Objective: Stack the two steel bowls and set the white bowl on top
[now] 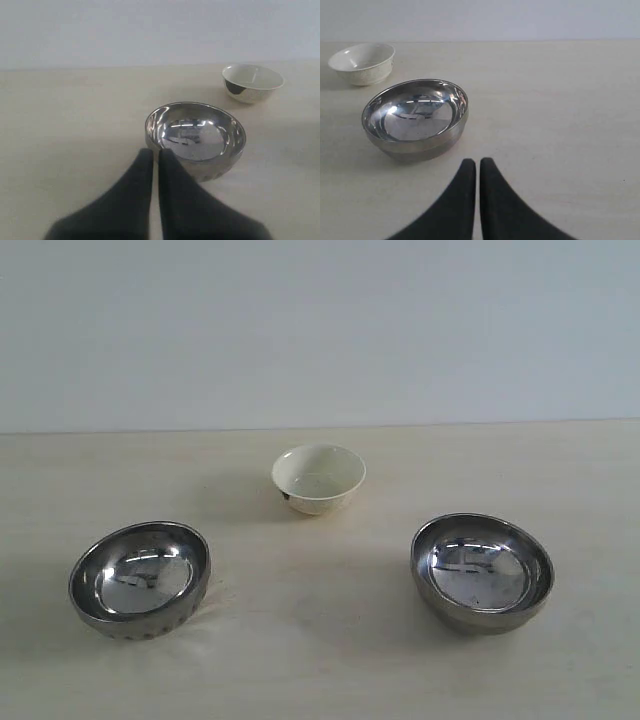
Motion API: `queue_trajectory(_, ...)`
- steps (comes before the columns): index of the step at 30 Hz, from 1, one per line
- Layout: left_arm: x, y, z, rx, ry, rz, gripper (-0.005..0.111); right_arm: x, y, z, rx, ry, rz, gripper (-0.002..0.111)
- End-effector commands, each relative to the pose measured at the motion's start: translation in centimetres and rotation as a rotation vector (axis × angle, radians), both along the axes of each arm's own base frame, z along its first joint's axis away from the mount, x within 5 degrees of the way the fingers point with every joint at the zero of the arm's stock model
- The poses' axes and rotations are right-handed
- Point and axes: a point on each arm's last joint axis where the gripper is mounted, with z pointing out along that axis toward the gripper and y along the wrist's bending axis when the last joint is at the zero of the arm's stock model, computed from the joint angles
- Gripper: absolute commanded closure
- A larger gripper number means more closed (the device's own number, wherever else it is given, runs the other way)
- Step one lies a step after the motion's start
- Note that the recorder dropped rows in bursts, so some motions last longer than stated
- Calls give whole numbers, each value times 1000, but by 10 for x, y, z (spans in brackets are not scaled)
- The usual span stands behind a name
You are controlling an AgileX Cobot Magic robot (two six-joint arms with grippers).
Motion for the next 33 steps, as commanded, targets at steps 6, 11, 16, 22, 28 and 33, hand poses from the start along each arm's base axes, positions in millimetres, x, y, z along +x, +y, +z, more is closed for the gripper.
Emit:
queue_trajectory(6, 0, 0, -1, -6, 1, 4, 103, 0, -1, 1, -5, -12, -8, 108)
queue_trajectory(11, 0, 0, -1, -6, 1, 4, 103, 0, -1, 1, -5, -12, -8, 108)
queue_trajectory(16, 0, 0, -1, -6, 1, 4, 103, -1, 2, 1, 262, 34, -57, 108)
queue_trajectory(22, 0, 0, -1, -6, 1, 4, 103, -1, 5, 1, 754, 129, -167, 108)
queue_trajectory(28, 0, 0, -1, -6, 1, 4, 103, -1, 5, 1, 796, 136, -179, 108)
queue_trajectory(33, 0, 0, -1, -6, 1, 4, 103, -1, 5, 1, 796, 136, -179, 108)
